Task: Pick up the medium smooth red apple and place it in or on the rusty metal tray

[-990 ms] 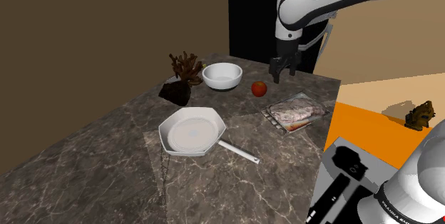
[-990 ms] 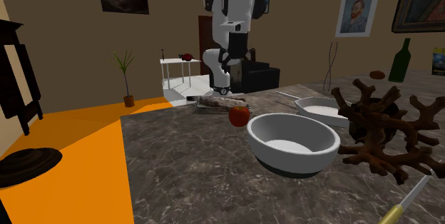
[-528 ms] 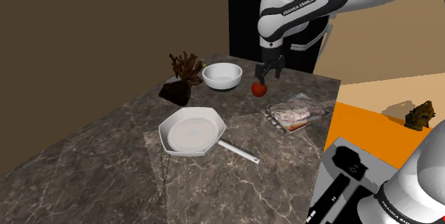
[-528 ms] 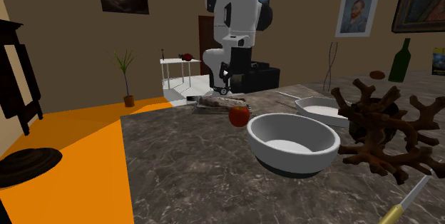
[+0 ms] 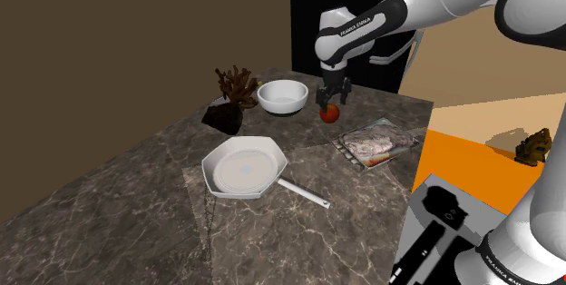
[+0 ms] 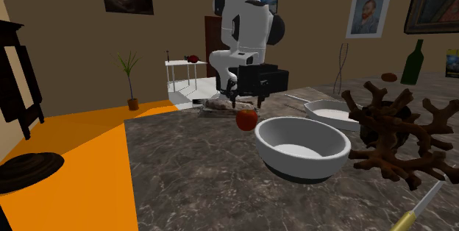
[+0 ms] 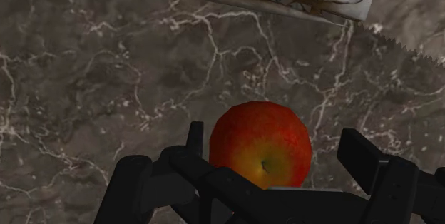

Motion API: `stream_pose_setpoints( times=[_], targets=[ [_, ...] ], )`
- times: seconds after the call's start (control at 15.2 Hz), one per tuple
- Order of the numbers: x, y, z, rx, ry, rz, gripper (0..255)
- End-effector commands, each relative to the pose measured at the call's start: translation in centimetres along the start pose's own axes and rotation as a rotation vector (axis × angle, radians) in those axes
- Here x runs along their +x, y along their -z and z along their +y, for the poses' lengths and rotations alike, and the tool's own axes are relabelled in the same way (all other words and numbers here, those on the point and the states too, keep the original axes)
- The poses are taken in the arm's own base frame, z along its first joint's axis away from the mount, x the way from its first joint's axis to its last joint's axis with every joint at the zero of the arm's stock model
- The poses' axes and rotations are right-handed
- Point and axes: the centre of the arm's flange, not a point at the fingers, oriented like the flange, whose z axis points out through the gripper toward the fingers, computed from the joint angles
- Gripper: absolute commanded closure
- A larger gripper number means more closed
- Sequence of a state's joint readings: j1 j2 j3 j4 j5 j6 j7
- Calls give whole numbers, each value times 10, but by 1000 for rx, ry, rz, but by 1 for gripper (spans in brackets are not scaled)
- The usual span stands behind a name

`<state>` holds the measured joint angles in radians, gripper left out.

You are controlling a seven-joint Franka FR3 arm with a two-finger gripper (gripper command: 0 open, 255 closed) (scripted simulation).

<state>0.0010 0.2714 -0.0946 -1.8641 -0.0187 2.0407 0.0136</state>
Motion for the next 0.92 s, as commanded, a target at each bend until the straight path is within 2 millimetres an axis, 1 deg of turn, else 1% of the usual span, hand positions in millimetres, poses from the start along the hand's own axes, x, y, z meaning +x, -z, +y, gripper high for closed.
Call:
stream_pose_setpoints(
  times=[0.0, 0.2, 0.66, 0.73, 0.86],
  targets=[
    [1, -12, 1, 0, 0, 1, 0],
    [0, -25, 1, 0, 0, 1, 0],
    [1, -25, 1, 0, 0, 1, 0],
    [1, -25, 1, 0, 0, 1, 255],
    [1, -25, 1, 0, 0, 1, 255]
  ],
)
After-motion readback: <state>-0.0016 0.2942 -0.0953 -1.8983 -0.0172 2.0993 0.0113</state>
